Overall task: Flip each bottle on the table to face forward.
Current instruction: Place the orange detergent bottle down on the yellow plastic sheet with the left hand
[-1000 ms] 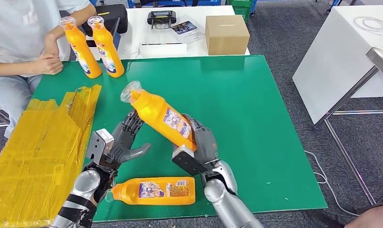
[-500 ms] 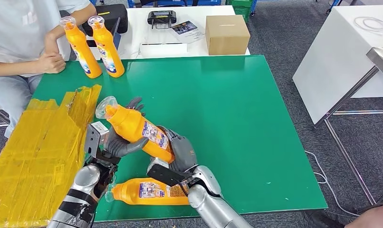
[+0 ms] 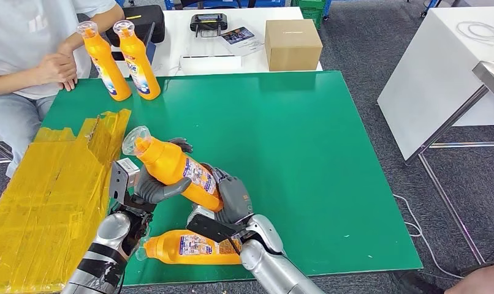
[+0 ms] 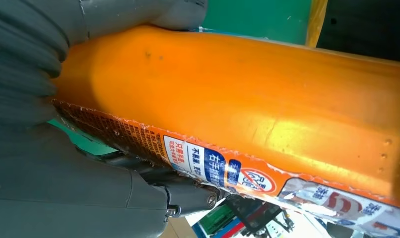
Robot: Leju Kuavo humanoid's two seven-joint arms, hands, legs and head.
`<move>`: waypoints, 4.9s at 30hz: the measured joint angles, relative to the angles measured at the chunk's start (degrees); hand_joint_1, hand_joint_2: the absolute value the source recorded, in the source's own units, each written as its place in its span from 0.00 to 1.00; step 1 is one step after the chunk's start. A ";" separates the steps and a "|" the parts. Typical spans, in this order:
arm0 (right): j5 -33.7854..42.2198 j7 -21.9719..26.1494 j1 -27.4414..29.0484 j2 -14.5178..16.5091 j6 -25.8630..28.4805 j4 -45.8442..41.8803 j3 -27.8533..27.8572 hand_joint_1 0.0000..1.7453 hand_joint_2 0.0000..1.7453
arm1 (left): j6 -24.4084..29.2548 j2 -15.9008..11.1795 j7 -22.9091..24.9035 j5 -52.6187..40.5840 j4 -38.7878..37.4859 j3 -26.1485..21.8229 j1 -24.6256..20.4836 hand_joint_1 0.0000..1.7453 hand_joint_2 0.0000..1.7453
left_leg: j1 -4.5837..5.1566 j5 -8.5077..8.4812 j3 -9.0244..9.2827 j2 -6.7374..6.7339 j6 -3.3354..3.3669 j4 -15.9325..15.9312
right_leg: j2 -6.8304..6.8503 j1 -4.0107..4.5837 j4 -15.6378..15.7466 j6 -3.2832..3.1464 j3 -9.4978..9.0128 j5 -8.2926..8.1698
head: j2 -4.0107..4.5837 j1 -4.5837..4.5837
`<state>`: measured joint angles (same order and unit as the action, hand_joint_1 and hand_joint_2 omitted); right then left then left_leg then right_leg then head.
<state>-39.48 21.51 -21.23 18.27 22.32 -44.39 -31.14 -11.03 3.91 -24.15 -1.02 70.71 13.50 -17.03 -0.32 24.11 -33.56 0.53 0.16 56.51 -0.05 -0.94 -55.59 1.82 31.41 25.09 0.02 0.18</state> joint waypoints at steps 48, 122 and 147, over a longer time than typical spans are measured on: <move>12.13 3.49 11.53 -7.76 -0.92 -35.30 4.78 0.00 1.00 | 49.38 -17.81 28.28 -88.82 -17.24 -7.39 -6.34 1.00 1.00 | -0.14 -0.01 -0.04 -0.17 -0.02 -0.01 | -0.14 0.13 -0.01 -0.02 0.10 0.00 | 0.00 -0.03; 9.13 3.01 8.07 -11.99 -2.67 -30.79 2.72 0.00 1.00 | 40.21 -19.56 -9.67 -51.36 -35.59 -14.59 -7.76 0.00 1.00 | -0.14 -0.07 0.26 -0.02 -0.12 -0.03 | -0.04 0.13 -0.01 -0.03 -0.24 0.01 | 0.00 -0.02; 6.27 2.88 3.14 -12.41 -18.98 -26.91 -10.39 0.00 1.00 | 38.76 -12.94 -15.98 -25.02 -12.80 -22.87 0.44 0.00 1.00 | -0.17 -0.07 0.12 -0.01 -0.13 -0.04 | -0.03 0.15 -0.02 -0.03 -0.13 0.01 | 0.00 -0.03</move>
<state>-33.21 24.39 -18.09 5.86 3.34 -71.30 -41.53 27.73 -9.03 -40.13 -26.04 57.91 -9.37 -16.59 -0.48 24.04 -33.44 0.52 0.03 56.48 -0.08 -0.79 -55.61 1.79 31.28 25.09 0.02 0.15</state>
